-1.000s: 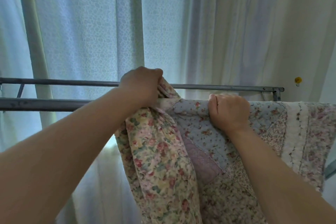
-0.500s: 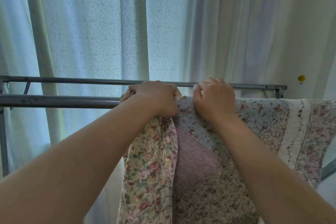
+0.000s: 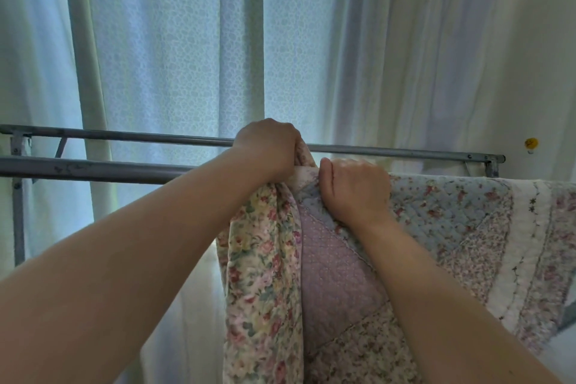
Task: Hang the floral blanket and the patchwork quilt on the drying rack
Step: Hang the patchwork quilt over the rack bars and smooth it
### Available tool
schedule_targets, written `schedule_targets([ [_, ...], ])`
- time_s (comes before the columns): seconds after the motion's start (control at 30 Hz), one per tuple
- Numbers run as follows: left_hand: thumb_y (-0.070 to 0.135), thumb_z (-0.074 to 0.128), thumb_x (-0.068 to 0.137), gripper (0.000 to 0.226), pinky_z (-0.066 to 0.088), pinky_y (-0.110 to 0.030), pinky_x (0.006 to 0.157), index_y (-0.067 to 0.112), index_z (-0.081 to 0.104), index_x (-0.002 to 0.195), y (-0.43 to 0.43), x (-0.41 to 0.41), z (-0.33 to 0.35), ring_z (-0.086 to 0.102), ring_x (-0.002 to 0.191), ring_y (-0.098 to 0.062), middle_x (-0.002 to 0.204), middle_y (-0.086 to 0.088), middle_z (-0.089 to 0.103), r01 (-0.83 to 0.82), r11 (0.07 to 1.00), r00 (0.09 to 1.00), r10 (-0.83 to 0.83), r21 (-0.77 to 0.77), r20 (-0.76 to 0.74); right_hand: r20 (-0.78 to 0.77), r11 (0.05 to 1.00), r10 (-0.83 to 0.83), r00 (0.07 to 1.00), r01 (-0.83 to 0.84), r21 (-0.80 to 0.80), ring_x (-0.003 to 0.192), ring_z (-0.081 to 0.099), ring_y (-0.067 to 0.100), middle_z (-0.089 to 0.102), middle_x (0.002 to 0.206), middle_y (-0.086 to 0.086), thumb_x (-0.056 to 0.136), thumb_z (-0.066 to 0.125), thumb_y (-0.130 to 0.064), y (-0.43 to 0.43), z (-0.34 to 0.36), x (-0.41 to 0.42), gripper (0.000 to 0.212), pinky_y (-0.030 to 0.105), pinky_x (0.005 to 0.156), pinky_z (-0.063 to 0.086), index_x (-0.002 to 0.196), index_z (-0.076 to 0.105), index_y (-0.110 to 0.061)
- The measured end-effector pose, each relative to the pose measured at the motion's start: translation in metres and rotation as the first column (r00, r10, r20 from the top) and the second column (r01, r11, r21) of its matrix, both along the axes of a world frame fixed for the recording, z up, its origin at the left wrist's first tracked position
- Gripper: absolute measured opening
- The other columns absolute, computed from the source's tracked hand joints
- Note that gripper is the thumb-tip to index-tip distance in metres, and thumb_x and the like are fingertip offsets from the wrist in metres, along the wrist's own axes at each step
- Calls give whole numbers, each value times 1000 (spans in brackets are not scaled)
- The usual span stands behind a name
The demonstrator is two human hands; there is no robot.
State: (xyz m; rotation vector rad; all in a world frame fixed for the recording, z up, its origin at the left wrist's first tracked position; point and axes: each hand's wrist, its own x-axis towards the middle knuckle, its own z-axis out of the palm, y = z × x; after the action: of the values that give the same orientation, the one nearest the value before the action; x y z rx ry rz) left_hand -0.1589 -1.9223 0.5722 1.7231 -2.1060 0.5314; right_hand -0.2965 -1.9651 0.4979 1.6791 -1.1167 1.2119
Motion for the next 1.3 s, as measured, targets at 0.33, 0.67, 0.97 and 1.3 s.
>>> schedule_targets([
  [0.33, 11, 49, 80, 35, 33, -32, 62, 26, 58, 110, 13, 50, 3, 47, 75, -21, 79, 0, 51, -173, 974, 985, 173, -145, -12, 23, 1000, 23, 999, -23, 0, 33, 46, 25, 53, 40, 12, 86, 33, -24, 0, -1, 1, 50, 25, 46, 25, 45, 53, -5],
  [0.67, 20, 53, 76, 54, 44, -37, 66, 35, 39, 126, 28, 49, -17, 43, 79, -23, 97, -6, 37, -125, 987, 971, 100, 103, 216, 3, 989, -31, 1000, 31, 146, 48, 42, 22, 63, 58, 17, 90, 31, -25, 6, 3, 5, 50, 31, 55, 28, 60, 62, 0],
  [0.97, 31, 49, 75, 27, 30, -26, 54, 38, 56, 99, 23, 44, -4, 48, 73, -15, 70, 10, 45, -109, 992, 991, 103, 70, 91, -34, 974, 41, 999, -32, 226, 62, 60, 32, 67, 69, 14, 93, 42, -25, 16, 13, 71, 39, 33, 58, 26, 67, 65, -7],
  [1.3, 21, 58, 81, 8, 39, -29, 58, 21, 57, 89, -1, 40, 10, 47, 66, -15, 72, 3, 48, -182, 981, 977, 174, 64, 122, 32, 994, 65, 997, -68, 90, 34, 39, 23, 50, 40, 7, 86, 34, -24, 9, 2, 61, 48, 26, 46, 21, 43, 49, -10],
])
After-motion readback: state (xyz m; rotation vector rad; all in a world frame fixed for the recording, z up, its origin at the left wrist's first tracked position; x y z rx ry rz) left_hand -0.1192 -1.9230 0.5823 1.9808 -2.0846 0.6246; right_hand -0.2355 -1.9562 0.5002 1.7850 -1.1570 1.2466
